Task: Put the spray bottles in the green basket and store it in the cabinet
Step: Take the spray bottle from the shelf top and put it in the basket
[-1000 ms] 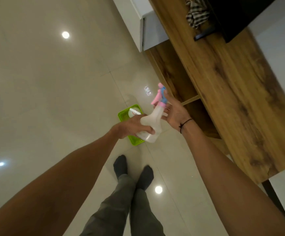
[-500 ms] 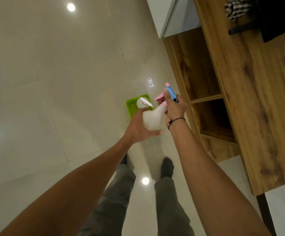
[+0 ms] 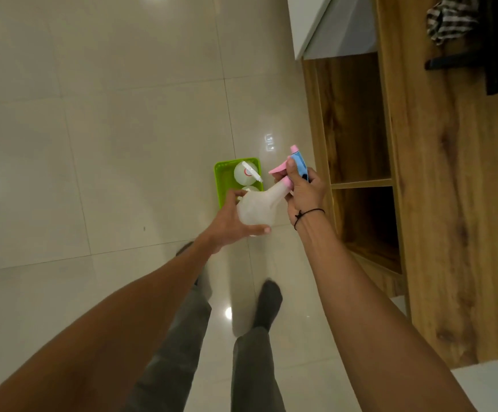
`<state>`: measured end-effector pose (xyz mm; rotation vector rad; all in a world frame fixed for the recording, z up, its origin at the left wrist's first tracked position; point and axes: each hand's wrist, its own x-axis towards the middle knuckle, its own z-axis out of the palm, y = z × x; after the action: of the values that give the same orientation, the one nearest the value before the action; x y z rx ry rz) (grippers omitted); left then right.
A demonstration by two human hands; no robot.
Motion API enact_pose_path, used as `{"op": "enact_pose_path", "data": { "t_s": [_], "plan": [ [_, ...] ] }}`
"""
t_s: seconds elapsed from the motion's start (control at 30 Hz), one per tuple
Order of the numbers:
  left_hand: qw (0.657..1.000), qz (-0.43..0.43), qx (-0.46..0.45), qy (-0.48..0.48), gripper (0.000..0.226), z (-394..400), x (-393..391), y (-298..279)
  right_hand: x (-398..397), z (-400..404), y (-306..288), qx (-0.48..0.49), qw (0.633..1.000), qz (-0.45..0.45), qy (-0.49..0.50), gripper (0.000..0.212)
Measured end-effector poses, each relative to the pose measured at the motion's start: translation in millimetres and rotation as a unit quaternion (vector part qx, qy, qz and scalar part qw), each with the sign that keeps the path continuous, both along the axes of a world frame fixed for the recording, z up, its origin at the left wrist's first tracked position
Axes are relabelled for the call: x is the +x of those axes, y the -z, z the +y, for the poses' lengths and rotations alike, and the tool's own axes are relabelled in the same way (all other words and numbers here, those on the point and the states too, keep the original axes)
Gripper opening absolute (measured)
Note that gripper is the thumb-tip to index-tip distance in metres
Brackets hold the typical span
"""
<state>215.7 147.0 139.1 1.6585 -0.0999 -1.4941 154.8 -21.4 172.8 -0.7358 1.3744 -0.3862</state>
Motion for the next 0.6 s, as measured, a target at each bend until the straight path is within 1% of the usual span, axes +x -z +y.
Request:
{"op": "enact_pose_path", "data": {
  "t_s": [0.03,0.07,0.13,0.17,0.2,0.23,0.27,0.3,0.33,0.37,0.4,0.43,0.47,0.5,0.53,0.57,0.6],
  "plan": [
    [1.000,0.002,-0.008,-0.018,0.098,-1,-1,2,0,-2,1,0.004,1.000,-0.012,0.001,0.010],
    [0.997,0.060,-0.014,-0.050,0.100,1,1,3,0,-3,2,0.017,0.999,-0.035,-0.008,0.010],
    [0.970,0.222,-0.017,-0.093,0.108,13,11,6,-2,-6,4,0.056,0.993,-0.096,-0.033,0.015],
    [0.960,0.269,-0.017,-0.081,0.110,18,15,7,-4,-8,5,0.070,0.988,-0.127,-0.046,0.018],
    [0.954,0.294,-0.020,-0.056,0.111,24,16,9,-5,-7,6,0.076,0.984,-0.151,-0.058,0.020],
    [0.954,0.296,-0.025,-0.029,0.109,27,15,14,-6,-6,8,0.075,0.981,-0.163,-0.067,0.020],
    [0.960,0.279,-0.030,-0.007,0.103,30,12,18,-8,-4,12,0.066,0.982,-0.163,-0.067,0.017],
    [0.971,0.237,-0.030,0.008,0.095,30,8,22,-10,-1,18,0.051,0.985,-0.150,-0.063,0.013],
    [0.985,0.172,-0.024,0.012,0.090,28,3,26,-12,3,24,0.028,0.989,-0.130,-0.059,0.009],
    [0.996,0.089,-0.016,0.011,0.090,25,-2,31,-14,6,30,0.000,0.993,-0.105,-0.056,0.008],
    [1.000,-0.001,-0.013,0.005,0.094,22,-6,37,-16,9,38,-0.029,0.995,-0.080,-0.058,0.011],
    [0.996,-0.086,-0.007,0.000,0.098,21,-12,43,-17,13,45,-0.056,0.995,-0.057,-0.067,0.016],
    [0.990,-0.143,-0.005,-0.005,0.102,21,-17,50,-17,16,51,-0.078,0.993,-0.040,-0.083,0.021],
    [0.986,-0.166,-0.004,-0.007,0.106,23,-22,54,-16,20,55,-0.092,0.990,-0.032,-0.101,0.022],
    [0.988,-0.157,-0.005,-0.011,0.109,25,-25,58,-14,24,57,-0.098,0.988,-0.033,-0.117,0.021],
    [0.993,-0.117,-0.007,-0.022,0.112,28,-25,60,-13,26,58,-0.097,0.986,-0.042,-0.131,0.017],
    [0.998,-0.051,-0.009,-0.039,0.111,33,-22,61,-13,27,59,-0.087,0.984,-0.058,-0.142,0.012]
  ]
}}
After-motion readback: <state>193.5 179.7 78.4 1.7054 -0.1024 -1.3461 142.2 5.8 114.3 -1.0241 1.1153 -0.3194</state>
